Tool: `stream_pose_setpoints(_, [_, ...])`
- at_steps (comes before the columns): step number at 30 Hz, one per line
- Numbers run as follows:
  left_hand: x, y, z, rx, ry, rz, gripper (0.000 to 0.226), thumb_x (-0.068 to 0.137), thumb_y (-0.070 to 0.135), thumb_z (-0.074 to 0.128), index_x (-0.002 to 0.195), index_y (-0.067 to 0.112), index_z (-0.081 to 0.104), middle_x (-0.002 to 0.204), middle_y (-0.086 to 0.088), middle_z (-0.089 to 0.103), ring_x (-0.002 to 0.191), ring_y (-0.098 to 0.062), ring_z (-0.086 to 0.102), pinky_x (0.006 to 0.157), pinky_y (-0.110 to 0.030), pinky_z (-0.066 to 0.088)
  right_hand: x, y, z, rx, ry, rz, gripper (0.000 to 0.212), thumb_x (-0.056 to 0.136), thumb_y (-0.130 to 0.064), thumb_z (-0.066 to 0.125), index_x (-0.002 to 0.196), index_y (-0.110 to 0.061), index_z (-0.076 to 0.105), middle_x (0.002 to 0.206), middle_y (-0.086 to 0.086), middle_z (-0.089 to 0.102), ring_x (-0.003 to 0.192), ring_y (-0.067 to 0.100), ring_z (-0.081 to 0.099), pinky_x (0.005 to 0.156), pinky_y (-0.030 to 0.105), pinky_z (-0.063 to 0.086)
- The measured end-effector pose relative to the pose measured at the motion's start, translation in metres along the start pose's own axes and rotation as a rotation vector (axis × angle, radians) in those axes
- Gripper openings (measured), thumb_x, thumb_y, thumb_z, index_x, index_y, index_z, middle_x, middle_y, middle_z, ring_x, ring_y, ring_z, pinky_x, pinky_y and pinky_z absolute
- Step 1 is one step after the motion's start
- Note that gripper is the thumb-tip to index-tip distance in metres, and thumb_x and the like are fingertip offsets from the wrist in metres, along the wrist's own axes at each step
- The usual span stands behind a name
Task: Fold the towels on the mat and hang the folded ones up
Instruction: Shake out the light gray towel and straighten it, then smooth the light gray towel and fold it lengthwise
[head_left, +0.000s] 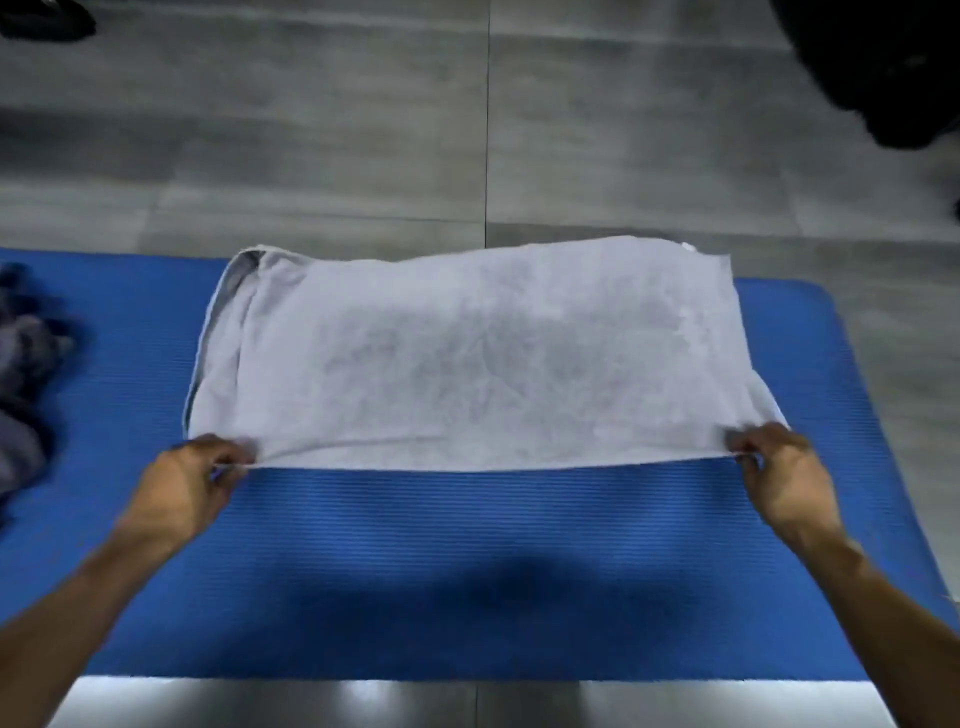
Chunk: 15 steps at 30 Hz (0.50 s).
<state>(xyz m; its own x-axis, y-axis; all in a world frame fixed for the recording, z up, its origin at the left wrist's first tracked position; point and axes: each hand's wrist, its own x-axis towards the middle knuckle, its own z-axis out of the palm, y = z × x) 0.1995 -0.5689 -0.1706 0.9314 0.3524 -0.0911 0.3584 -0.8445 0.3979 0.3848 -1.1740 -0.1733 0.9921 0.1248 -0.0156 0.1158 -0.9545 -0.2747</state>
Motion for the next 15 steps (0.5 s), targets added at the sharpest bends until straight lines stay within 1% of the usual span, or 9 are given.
stream_pose_setpoints(2, [-0.018,-0.015,0.038,0.081,-0.079,0.009,0.015,0.072,-0.002,0.078,0.077,0.012,0.074,0.082,-0.011,0.072,0.068,-0.034,0.068,0.062,-0.039,0.053,-0.021,0.017,0.039,-0.016,-0.063,0.002,0.019,0.075,0.009,0.066,0.087,-0.005,0.069,0.087,0.018,0.064,0.085,0.042,0.060,0.067,0.045,0.052])
stream_pose_setpoints(3, [-0.028,-0.023,0.052,0.109,-0.117,-0.008,0.015,0.073,0.001,0.077,0.076,0.015,0.073,0.082,-0.009,0.071,0.069,-0.035,0.068,0.060,-0.040,0.054,-0.031,0.025,0.054,-0.016,-0.084,-0.020,0.018,0.075,0.007,0.064,0.085,-0.007,0.069,0.086,0.017,0.065,0.085,0.041,0.060,0.070,0.044,0.052])
stream_pose_setpoints(5, [-0.044,-0.034,0.066,0.143,-0.152,-0.022,0.015,0.074,0.004,0.077,0.075,0.018,0.071,0.083,-0.006,0.070,0.071,-0.034,0.068,0.058,-0.040,0.055,-0.050,0.040,0.070,-0.027,-0.068,-0.053,0.016,0.078,0.001,0.059,0.086,-0.008,0.070,0.089,0.014,0.067,0.086,0.038,0.062,0.076,0.041,0.049])
stream_pose_setpoints(6, [-0.050,-0.037,0.068,0.156,-0.160,-0.002,0.017,0.073,0.004,0.078,0.074,0.019,0.070,0.082,-0.004,0.069,0.070,-0.033,0.068,0.057,-0.038,0.055,-0.058,0.045,0.074,-0.045,-0.052,-0.057,0.018,0.078,-0.003,0.057,0.087,-0.009,0.071,0.091,0.012,0.068,0.087,0.037,0.062,0.077,0.040,0.047])
stream_pose_setpoints(8, [-0.060,-0.037,0.070,0.179,-0.182,0.012,0.020,0.070,0.002,0.080,0.071,0.020,0.070,0.080,-0.002,0.068,0.068,-0.030,0.068,0.055,-0.035,0.054,-0.074,0.048,0.075,-0.121,-0.038,-0.051,0.024,0.076,-0.015,0.053,0.089,-0.015,0.073,0.095,0.006,0.069,0.089,0.035,0.062,0.075,0.042,0.045])
stream_pose_setpoints(11, [-0.074,-0.033,0.065,0.198,-0.225,-0.038,0.020,0.072,0.004,0.078,0.073,0.023,0.071,0.082,0.002,0.068,0.068,-0.024,0.066,0.055,-0.033,0.053,-0.094,0.048,0.069,-0.204,-0.051,-0.023,0.022,0.077,-0.017,0.056,0.091,-0.020,0.073,0.099,0.002,0.069,0.090,0.034,0.061,0.073,0.043,0.044])
stream_pose_setpoints(13, [-0.083,-0.034,0.063,0.225,-0.252,-0.048,0.020,0.074,0.009,0.078,0.075,0.027,0.070,0.087,0.004,0.068,0.071,-0.023,0.066,0.056,-0.034,0.054,-0.105,0.048,0.065,-0.227,-0.047,-0.040,0.028,0.075,-0.026,0.049,0.088,-0.022,0.072,0.097,0.001,0.069,0.088,0.033,0.062,0.070,0.042,0.043])
stream_pose_setpoints(15, [-0.088,-0.034,0.061,0.267,-0.267,-0.065,0.019,0.072,0.012,0.080,0.077,0.028,0.071,0.094,0.003,0.070,0.078,-0.026,0.068,0.058,-0.037,0.056,-0.115,0.050,0.064,-0.251,-0.031,-0.053,0.036,0.073,-0.034,0.040,0.085,-0.023,0.072,0.094,0.000,0.069,0.086,0.032,0.064,0.069,0.041,0.043])
